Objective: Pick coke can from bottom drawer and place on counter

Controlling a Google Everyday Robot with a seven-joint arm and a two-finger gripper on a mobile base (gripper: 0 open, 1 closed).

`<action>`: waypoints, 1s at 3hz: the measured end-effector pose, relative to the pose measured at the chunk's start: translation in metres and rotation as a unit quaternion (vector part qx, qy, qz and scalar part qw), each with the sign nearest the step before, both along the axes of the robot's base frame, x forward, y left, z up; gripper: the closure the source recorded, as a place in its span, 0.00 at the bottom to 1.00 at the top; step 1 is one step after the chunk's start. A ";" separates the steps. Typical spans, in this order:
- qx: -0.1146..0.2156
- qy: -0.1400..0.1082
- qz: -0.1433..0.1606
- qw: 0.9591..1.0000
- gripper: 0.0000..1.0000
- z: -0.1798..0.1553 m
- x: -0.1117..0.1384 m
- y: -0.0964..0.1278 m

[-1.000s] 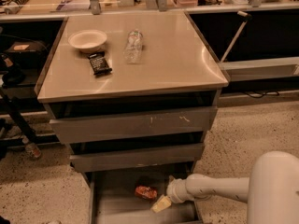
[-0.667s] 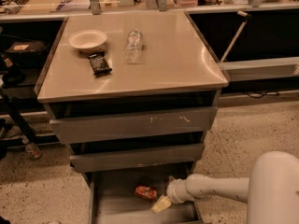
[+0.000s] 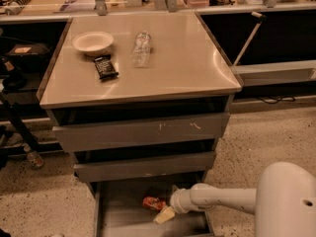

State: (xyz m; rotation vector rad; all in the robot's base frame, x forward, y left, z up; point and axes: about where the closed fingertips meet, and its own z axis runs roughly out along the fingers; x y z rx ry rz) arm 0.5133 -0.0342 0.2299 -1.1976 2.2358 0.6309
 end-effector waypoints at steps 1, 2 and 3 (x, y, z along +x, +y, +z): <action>0.009 0.005 0.016 1.000 0.00 -0.037 0.019 0.029; 0.012 0.006 0.014 1.000 0.00 -0.045 0.018 0.033; 0.007 0.008 0.013 1.000 0.00 -0.067 0.020 0.042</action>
Offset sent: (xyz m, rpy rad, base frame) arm 0.0275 0.0392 -0.0552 0.0245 0.0245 0.0428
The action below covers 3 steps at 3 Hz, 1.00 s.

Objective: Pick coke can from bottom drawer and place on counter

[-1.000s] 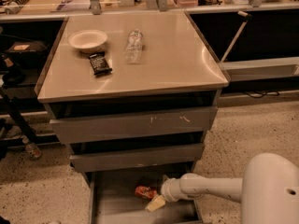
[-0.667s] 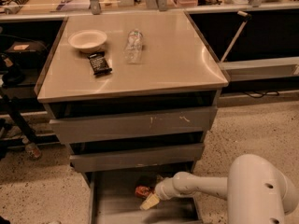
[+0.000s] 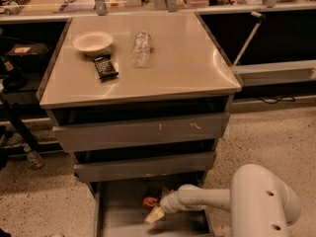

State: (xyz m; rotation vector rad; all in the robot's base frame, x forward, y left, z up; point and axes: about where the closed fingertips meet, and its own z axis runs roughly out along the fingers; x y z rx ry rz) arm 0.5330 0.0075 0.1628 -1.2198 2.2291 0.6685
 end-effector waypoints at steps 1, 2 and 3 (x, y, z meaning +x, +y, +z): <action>-0.004 0.004 0.000 1.000 0.00 -0.022 0.002 0.009; -0.013 0.011 -0.005 1.000 0.00 -0.039 0.002 0.014; -0.013 0.012 -0.005 1.000 0.19 -0.040 0.002 0.015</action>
Offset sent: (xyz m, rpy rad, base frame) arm 0.0052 0.0168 -0.0592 -0.0526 0.0372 -0.0307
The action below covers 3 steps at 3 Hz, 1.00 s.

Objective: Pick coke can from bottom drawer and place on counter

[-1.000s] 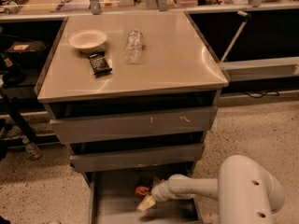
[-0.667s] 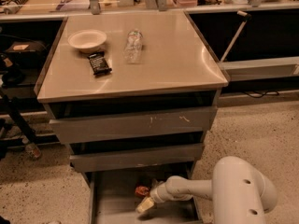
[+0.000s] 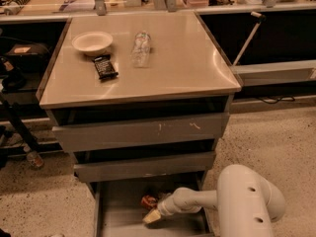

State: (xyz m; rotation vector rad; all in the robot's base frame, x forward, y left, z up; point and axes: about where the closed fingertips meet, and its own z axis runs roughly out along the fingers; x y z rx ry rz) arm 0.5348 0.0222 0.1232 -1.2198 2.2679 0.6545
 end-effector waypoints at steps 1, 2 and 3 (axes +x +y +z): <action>0.000 0.000 0.000 1.000 0.42 0.000 0.000 0.000; 0.000 0.000 0.000 1.000 0.65 0.000 0.000 0.000; 0.001 0.000 0.000 1.000 0.89 0.000 0.000 0.000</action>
Offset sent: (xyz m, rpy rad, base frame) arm 0.0000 0.0000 0.0000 0.0000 0.0000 0.0000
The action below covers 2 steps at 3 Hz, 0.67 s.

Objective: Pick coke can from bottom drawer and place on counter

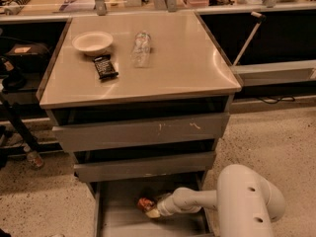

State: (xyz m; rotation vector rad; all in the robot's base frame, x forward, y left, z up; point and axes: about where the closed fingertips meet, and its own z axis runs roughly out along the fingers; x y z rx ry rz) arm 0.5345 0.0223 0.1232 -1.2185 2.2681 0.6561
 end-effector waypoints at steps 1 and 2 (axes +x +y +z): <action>0.014 0.003 -0.028 1.000 1.00 0.015 -0.005 -0.012; 0.020 0.009 -0.065 0.998 1.00 0.038 -0.012 -0.032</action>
Offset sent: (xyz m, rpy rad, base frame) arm -0.0251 -0.0580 0.0696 0.0547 0.0305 -0.2230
